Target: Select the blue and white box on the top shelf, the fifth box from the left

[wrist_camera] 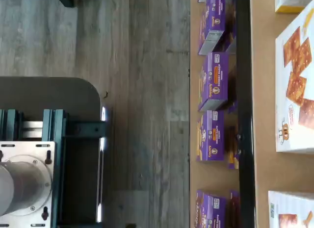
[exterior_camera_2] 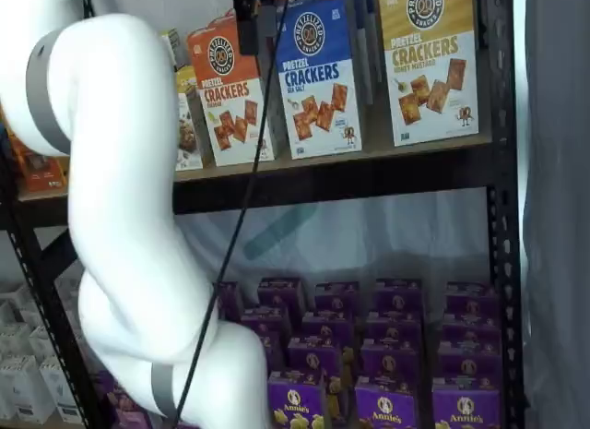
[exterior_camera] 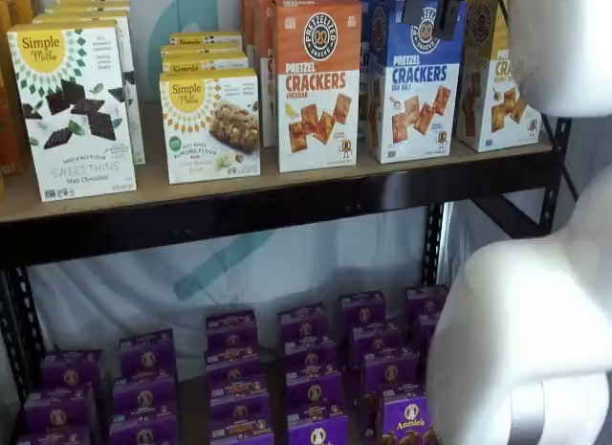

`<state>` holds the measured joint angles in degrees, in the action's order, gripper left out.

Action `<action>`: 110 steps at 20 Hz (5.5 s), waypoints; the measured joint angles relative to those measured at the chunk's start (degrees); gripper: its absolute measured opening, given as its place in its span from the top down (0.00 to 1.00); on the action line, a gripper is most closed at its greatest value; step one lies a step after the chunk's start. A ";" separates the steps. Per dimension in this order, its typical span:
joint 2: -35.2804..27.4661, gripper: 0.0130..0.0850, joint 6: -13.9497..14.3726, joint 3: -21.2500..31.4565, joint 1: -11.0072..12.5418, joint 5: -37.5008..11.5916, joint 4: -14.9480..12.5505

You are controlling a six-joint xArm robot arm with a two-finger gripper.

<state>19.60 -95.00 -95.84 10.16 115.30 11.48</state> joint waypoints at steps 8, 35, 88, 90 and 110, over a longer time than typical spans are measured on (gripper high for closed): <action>0.16 0.00 1.56 -0.02 -3.14 -1.51 -3.49; -6.70 0.00 -0.88 -3.86 0.45 -19.57 1.36; -12.00 0.44 -2.05 -5.43 -1.54 -13.46 -6.86; -12.01 0.44 -2.06 -5.50 -1.49 -13.24 -6.71; -2.99 0.44 -2.17 -0.69 -0.53 -5.56 -5.61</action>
<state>16.61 -97.18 -96.53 9.63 109.74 5.88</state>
